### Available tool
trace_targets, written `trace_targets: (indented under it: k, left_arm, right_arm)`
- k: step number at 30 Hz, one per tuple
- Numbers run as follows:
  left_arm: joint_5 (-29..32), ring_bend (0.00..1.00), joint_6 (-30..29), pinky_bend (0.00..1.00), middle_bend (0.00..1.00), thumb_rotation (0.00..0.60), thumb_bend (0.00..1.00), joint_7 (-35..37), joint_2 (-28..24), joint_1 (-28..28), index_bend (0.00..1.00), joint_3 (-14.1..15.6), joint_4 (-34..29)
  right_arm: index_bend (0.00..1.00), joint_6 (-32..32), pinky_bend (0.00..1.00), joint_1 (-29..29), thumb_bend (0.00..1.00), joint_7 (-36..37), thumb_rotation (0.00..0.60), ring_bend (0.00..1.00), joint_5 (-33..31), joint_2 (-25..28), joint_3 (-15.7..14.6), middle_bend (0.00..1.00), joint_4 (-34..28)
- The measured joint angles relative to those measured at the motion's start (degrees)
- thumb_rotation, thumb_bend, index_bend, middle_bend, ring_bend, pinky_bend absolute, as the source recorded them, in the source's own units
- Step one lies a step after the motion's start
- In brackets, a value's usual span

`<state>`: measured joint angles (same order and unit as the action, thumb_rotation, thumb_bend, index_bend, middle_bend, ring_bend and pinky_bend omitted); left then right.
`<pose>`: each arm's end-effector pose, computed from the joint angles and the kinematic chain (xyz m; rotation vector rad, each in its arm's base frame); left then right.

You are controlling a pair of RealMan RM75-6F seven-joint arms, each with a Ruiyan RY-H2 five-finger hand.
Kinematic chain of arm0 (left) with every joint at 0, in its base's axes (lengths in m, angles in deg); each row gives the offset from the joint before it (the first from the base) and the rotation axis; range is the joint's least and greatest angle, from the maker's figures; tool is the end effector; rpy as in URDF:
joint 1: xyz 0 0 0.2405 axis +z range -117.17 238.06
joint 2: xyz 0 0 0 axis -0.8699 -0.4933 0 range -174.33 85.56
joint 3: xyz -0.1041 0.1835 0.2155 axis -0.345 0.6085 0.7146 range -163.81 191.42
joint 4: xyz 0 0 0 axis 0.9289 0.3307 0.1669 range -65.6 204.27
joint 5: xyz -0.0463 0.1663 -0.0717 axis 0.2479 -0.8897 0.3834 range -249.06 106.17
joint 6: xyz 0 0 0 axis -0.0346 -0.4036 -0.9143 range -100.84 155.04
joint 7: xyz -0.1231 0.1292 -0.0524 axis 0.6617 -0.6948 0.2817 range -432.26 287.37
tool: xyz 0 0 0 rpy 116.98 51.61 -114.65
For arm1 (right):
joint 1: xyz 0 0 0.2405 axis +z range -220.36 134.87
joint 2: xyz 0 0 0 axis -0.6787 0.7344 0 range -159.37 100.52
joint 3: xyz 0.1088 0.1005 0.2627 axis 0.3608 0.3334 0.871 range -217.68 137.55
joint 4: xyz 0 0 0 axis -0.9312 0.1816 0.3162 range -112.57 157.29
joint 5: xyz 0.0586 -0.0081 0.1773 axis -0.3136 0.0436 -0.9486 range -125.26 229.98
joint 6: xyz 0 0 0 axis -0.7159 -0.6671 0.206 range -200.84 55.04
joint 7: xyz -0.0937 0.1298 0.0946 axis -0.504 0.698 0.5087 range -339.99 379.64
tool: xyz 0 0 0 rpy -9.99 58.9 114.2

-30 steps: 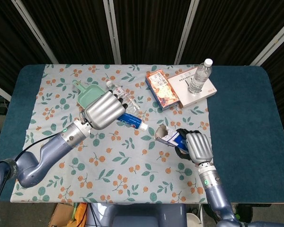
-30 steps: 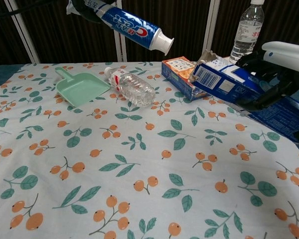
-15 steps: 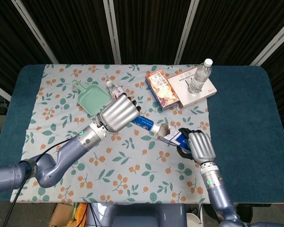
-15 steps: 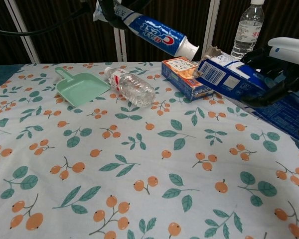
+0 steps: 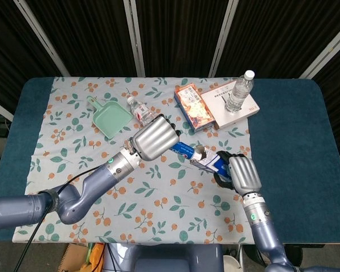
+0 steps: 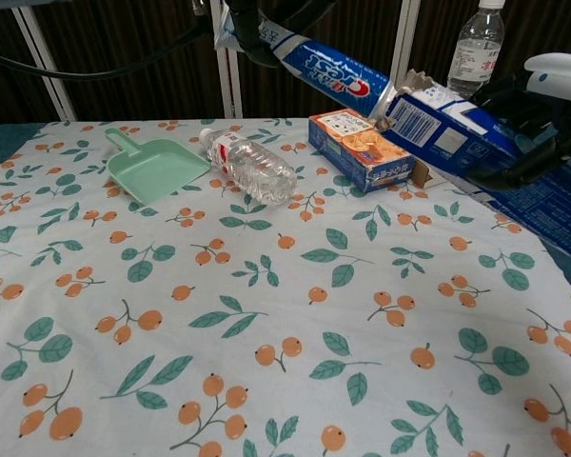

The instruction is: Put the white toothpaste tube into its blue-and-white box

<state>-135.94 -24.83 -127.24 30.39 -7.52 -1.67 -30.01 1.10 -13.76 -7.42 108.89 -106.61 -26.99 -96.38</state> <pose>0.0545 0.4238 0.0709 -2.0662 0.1838 -0.9220 -0.1767 -0.3302 0.0906 1.5053 -1.2155 1.0785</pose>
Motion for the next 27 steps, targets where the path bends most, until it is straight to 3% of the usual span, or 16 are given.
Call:
trace_targets:
  k: [6,15,17,23,27]
  left_arm:
    - [-2.66,0.66,0.46,0.72,0.72,0.6,0.46,0.85,1.25,-1.48,0.7,0.23,1.62]
    - [-11.52,0.5,0.84,0.62,0.54,0.6,0.4,2.99,2.62,-4.1,0.56,0.82,5.05]
    - [-14.12,0.43,0.82,0.53,0.47,0.6,0.36,3.63,3.0,-4.98,0.5,0.88,6.16]
    - [-19.21,0.27,-0.23,0.4,0.29,0.6,0.22,3.65,4.65,-8.08,0.34,-0.41,9.6]
    - [-20.41,0.22,-1.07,0.39,0.24,0.6,0.14,2.89,5.63,-9.51,0.27,-1.88,10.8]
  right_arm:
    - [0.41,0.13,0.36,-0.43,0.35,1.82,0.6,0.46,1.04,0.78,-0.1,0.5,-0.7]
    - [0.41,0.38,0.37,-2.08,0.35,7.11,0.6,0.46,3.68,2.56,-0.48,0.5,-1.7]
    - [0.41,0.49,0.37,-2.52,0.36,8.9,0.6,0.46,4.31,2.78,-0.45,0.5,-1.89]
    - [0.41,1.44,0.37,-4.19,0.36,15.17,0.6,0.46,7.36,3.46,-0.1,0.5,-2.39]
    - [0.41,2.33,0.37,-5.54,0.35,19.55,0.6,0.46,9.5,4.03,0.05,0.5,-2.69]
